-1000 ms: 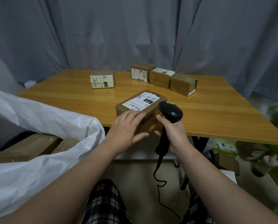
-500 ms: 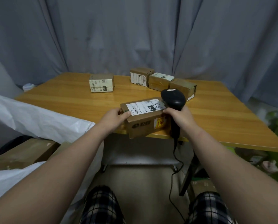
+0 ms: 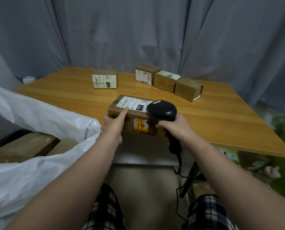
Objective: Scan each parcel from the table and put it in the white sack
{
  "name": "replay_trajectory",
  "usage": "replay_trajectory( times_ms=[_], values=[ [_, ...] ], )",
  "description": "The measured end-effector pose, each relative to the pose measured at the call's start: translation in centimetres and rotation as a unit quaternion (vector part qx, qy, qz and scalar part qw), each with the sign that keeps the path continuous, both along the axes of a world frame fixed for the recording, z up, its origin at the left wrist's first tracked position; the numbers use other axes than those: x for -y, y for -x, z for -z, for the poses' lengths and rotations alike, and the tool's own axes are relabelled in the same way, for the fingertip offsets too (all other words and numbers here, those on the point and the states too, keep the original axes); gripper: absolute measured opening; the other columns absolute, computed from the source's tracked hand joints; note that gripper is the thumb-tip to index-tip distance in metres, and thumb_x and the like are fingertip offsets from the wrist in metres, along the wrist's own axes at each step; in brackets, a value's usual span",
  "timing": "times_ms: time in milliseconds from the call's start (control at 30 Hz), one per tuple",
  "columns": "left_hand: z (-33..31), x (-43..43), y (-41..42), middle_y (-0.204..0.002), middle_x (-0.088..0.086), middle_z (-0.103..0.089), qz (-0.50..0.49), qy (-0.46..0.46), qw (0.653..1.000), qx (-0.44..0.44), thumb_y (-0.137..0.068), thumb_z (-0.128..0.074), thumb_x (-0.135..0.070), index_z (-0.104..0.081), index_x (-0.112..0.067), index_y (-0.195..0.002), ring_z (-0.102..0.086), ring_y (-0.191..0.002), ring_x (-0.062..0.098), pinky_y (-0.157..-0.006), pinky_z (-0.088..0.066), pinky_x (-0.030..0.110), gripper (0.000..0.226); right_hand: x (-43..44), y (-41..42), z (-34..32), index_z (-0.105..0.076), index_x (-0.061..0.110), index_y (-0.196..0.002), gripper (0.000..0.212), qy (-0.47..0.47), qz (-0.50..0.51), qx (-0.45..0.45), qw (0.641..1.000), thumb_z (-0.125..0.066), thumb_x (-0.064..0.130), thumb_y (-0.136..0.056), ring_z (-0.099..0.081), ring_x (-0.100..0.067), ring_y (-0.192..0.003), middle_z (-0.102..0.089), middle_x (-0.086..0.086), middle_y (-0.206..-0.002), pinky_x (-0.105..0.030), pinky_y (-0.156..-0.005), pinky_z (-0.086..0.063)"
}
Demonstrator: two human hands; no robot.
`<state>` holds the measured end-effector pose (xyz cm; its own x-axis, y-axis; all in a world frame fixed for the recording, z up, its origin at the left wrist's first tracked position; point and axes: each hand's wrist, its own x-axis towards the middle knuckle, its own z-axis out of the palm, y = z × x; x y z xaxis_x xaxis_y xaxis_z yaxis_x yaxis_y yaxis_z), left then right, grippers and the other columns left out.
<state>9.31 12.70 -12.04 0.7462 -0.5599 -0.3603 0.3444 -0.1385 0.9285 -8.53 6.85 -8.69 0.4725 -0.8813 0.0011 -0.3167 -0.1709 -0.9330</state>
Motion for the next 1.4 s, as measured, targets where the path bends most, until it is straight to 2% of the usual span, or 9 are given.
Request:
replay_trajectory(
  times_ms=[167, 300, 567, 633, 733, 900, 1100, 1300, 1400],
  values=[
    [-0.2, 0.2, -0.1, -0.135, 0.011, -0.047, -0.037, 0.034, 0.993, -0.105, -0.074, -0.077, -0.044, -0.024, -0.020, -0.140, -0.052, -0.119, 0.035, -0.096, -0.046, 0.057, 0.088, 0.4, -0.7, -0.5, -0.058, 0.029, -0.088, 0.023, -0.008, 0.039, 0.110, 0.993, -0.070, 0.010, -0.082, -0.055, -0.008, -0.086, -0.061, 0.004, -0.092, -0.023, -0.067, -0.043],
    [0.3, 0.2, 0.8, -0.129, 0.012, -0.054, -0.031, 0.054, 0.988, -0.144, -0.075, -0.076, -0.044, -0.030, -0.019, -0.141, -0.053, -0.118, 0.035, -0.095, -0.048, 0.053, 0.084, 1.1, -1.1, -0.5, -0.058, 0.026, -0.102, 0.026, -0.006, -0.018, 0.038, 0.999, -0.072, 0.017, -0.082, -0.053, -0.007, -0.090, -0.058, 0.011, -0.094, -0.020, -0.066, -0.039],
    [0.4, 0.1, 2.4, -0.117, 0.008, -0.061, 0.043, 0.052, 0.985, -0.161, -0.076, -0.076, -0.041, -0.044, -0.015, -0.135, -0.053, -0.118, 0.030, -0.104, -0.039, 0.055, 0.072, 1.1, -1.0, -0.7, -0.055, 0.035, -0.087, 0.021, -0.016, -0.045, 0.056, 0.997, -0.070, 0.020, -0.085, -0.052, 0.000, -0.083, -0.059, 0.013, -0.090, -0.018, -0.065, -0.039],
    [0.1, -0.2, 2.0, -0.111, 0.005, -0.063, 0.042, 0.073, 0.988, -0.127, -0.074, -0.078, -0.038, -0.047, -0.016, -0.129, -0.057, -0.111, 0.024, -0.100, -0.046, 0.048, 0.067, 1.1, -0.6, -0.6, -0.058, 0.037, -0.090, 0.020, -0.007, -0.052, 0.066, 0.996, -0.071, 0.022, -0.085, -0.055, -0.003, -0.088, -0.061, 0.015, -0.093, -0.018, -0.070, -0.042],
    [-0.8, -0.4, 0.7, -0.119, -0.002, -0.059, 0.068, 0.096, 0.990, 0.075, -0.062, -0.087, -0.037, -0.036, -0.017, -0.133, -0.057, -0.112, 0.016, -0.099, -0.048, 0.041, 0.090, 1.1, 0.6, -0.5, -0.061, 0.039, -0.091, 0.019, 0.032, -0.054, 0.067, 0.996, -0.072, 0.025, -0.085, -0.061, -0.008, -0.092, -0.066, 0.012, -0.093, -0.022, -0.076, -0.047],
    [-3.2, -0.8, -2.3, -0.139, -0.001, -0.037, 0.189, 0.062, 0.917, 0.346, -0.067, -0.086, -0.020, -0.017, -0.022, -0.144, -0.043, -0.126, 0.017, -0.106, -0.041, 0.040, 0.103, -0.5, 1.6, -0.6, -0.064, 0.022, -0.077, 0.012, 0.093, -0.041, 0.092, 0.991, -0.069, 0.020, -0.087, -0.058, 0.002, -0.052, -0.061, 0.008, -0.057, -0.012, -0.052, -0.046],
    [-3.4, -1.3, -3.3, -0.125, -0.004, -0.047, 0.214, 0.059, 0.925, 0.308, -0.078, -0.077, -0.012, -0.011, -0.025, -0.151, -0.055, -0.102, 0.005, -0.063, -0.047, 0.010, 0.099, -2.7, 1.0, 1.3, -0.059, -0.004, -0.069, 0.031, 0.067, 0.015, 0.128, 0.989, -0.069, 0.019, -0.086, -0.054, -0.017, -0.040, -0.052, -0.011, -0.050, -0.031, -0.047, -0.044],
    [-3.5, -1.2, -3.4, -0.107, -0.014, -0.051, 0.212, 0.046, 0.928, 0.304, -0.081, -0.075, -0.017, -0.014, -0.031, -0.150, -0.052, -0.112, 0.015, -0.079, -0.042, 0.019, 0.093, -3.7, 0.6, 1.8, -0.061, 0.015, -0.065, 0.023, 0.077, 0.037, 0.154, 0.984, -0.069, 0.020, -0.086, -0.054, -0.016, -0.041, -0.054, 0.002, -0.045, -0.025, -0.044, -0.044],
    [-3.4, -1.0, -3.6, -0.119, -0.005, -0.054, 0.213, 0.041, 0.927, 0.307, -0.081, -0.075, -0.019, -0.014, -0.035, -0.149, -0.051, -0.120, 0.020, -0.087, -0.043, 0.026, 0.093, -3.9, 0.5, 1.7, -0.062, 0.016, -0.070, 0.019, 0.090, 0.034, 0.149, 0.984, -0.069, 0.021, -0.086, -0.056, -0.015, -0.042, -0.055, 0.003, -0.046, -0.026, -0.044, -0.046]
  ],
)
